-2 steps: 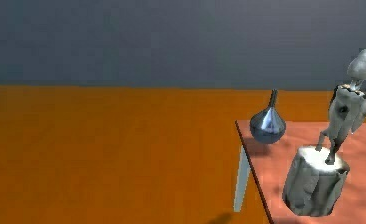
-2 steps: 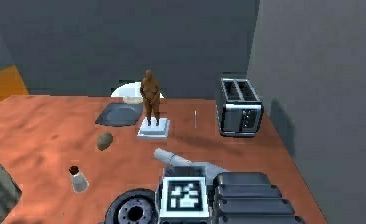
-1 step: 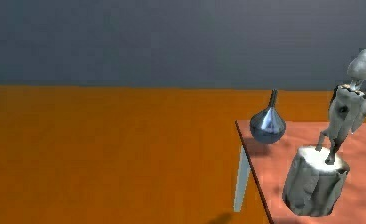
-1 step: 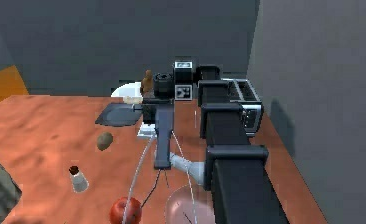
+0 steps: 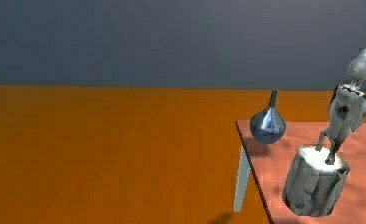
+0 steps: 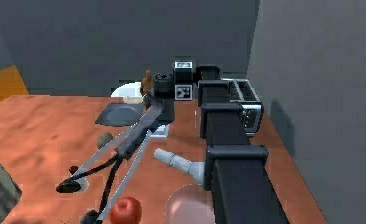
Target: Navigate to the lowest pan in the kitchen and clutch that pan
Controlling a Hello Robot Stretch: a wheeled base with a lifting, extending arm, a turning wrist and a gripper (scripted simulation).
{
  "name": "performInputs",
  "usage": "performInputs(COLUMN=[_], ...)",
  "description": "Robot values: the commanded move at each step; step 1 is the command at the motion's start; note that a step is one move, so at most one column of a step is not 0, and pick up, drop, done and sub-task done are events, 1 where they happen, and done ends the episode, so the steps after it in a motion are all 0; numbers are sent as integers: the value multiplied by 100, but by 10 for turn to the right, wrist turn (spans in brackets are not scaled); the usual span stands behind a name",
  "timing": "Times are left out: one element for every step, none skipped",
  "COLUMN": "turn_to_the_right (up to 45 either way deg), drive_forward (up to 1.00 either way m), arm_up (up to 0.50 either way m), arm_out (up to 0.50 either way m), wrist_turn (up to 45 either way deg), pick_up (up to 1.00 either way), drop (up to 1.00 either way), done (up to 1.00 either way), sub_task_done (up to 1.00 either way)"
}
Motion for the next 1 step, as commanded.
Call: performInputs(turn_to_the_right=[0], drive_forward=[0], arm_up=[0], arm_out=[0], wrist_turn=[450], pick_up=[0], drop=[0], done=[0], sub_task_done=[0])
